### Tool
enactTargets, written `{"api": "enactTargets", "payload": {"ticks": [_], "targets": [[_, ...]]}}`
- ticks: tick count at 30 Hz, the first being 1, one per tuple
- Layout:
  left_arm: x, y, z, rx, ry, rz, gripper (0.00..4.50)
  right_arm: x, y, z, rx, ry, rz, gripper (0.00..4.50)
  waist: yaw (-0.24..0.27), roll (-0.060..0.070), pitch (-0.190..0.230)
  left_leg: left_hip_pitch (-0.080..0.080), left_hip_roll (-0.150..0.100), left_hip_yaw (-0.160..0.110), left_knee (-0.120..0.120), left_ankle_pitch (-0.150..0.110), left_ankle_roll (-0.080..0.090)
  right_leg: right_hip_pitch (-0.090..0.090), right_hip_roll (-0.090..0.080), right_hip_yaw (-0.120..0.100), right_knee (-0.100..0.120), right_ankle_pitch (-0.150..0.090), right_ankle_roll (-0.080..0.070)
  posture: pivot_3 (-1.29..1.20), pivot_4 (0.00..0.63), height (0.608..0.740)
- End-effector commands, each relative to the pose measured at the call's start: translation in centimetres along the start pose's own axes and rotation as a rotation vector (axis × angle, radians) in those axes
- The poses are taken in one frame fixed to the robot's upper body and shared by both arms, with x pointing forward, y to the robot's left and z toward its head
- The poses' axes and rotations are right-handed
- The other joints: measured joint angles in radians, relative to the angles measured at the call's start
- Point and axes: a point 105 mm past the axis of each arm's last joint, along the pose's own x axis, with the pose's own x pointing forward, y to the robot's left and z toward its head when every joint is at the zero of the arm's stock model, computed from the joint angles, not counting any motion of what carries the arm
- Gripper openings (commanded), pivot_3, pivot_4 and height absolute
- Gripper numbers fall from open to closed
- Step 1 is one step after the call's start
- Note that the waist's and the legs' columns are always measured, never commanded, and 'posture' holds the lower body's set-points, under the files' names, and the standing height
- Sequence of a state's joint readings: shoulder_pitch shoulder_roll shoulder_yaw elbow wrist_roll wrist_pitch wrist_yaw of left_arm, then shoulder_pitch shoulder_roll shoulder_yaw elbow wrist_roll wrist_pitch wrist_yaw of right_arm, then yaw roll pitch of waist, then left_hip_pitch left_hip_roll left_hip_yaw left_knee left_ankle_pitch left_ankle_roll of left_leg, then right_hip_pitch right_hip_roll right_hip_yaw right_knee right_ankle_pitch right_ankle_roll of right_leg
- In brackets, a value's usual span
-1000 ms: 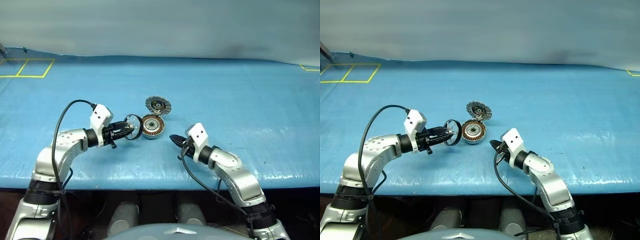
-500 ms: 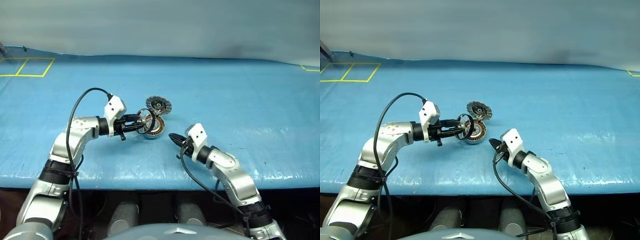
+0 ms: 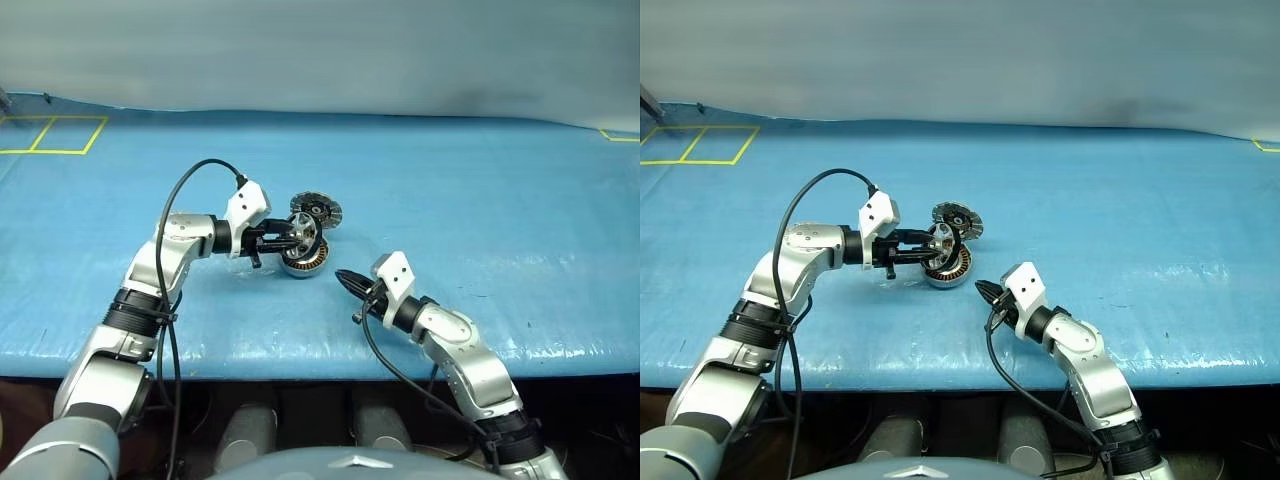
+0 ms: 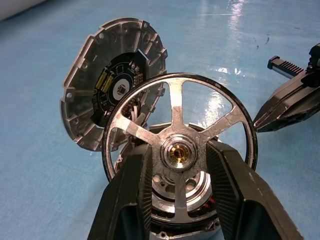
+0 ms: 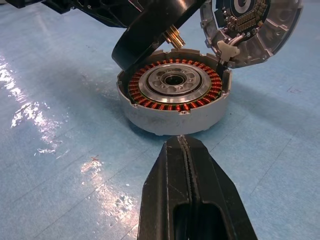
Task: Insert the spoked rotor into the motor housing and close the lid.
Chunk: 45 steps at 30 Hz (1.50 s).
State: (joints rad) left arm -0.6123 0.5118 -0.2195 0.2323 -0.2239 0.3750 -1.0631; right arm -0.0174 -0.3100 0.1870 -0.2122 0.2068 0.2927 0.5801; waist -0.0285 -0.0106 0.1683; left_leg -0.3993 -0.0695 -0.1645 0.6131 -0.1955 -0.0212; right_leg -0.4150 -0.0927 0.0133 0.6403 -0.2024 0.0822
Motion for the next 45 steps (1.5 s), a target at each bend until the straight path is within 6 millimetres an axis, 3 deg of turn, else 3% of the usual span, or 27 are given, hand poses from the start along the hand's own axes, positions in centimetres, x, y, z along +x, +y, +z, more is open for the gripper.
{"api": "enactTargets", "payload": {"ticks": [1,20,21,26,36,42,45], "targets": [[0.0,0.3,0.9,0.062,0.000,-0.007,1.61,-0.1,0.1,1.4,-0.031,-0.054,-0.009,0.00,0.000,0.000,0.000,0.000,0.000,0.000,0.000,0.000,0.000,0.000,0.000,0.000,0.000,0.000,0.000,0.00,0.150,0.740],[0.0,0.5,-0.6,0.052,0.043,-0.029,1.61,-0.2,-0.4,1.0,-0.045,-0.033,-0.057,0.00,0.001,0.000,0.000,0.001,0.000,0.000,0.001,0.000,0.000,0.002,0.000,0.000,0.001,0.000,0.001,0.00,0.150,0.740],[-0.1,0.5,-0.6,0.056,0.044,-0.029,2.09,-0.2,-0.4,1.0,-0.045,-0.033,-0.059,0.00,0.000,0.000,0.000,0.001,0.000,0.000,0.001,0.000,0.000,0.002,0.000,0.000,0.001,0.000,0.001,0.00,0.150,0.740],[-0.2,1.3,-0.8,0.068,0.043,0.028,3.53,-0.1,-0.4,1.0,-0.049,-0.031,-0.063,0.00,-0.001,0.000,0.000,0.001,0.000,0.000,0.001,0.000,0.000,0.001,0.000,0.000,0.001,0.001,0.001,0.00,0.150,0.740],[-1.2,0.7,0.2,0.042,-0.032,0.043,3.53,-0.1,-0.7,1.0,-0.050,-0.029,-0.072,0.00,-0.004,0.000,0.000,0.001,0.000,0.000,0.001,0.000,0.000,0.001,0.000,0.000,0.001,0.001,0.001,0.00,0.150,0.740],[-1.7,-1.1,-1.3,-0.001,-0.032,0.041,3.53,0.0,-1.5,1.5,-0.034,-0.038,-0.103,0.00,-0.008,0.000,0.000,0.002,0.000,0.000,0.001,0.000,0.000,0.001,0.000,0.001,0.001,0.001,0.001,0.00,0.150,0.740],[-2.0,-1.9,-2.2,-0.028,-0.025,0.061,3.53,0.0,-3.0,2.2,-0.024,-0.050,-0.178,0.00,-0.007,0.000,0.000,0.002,0.000,0.000,0.001,0.000,0.000,0.001,0.000,0.001,0.002,0.000,0.000,0.00,0.150,0.740]]}}
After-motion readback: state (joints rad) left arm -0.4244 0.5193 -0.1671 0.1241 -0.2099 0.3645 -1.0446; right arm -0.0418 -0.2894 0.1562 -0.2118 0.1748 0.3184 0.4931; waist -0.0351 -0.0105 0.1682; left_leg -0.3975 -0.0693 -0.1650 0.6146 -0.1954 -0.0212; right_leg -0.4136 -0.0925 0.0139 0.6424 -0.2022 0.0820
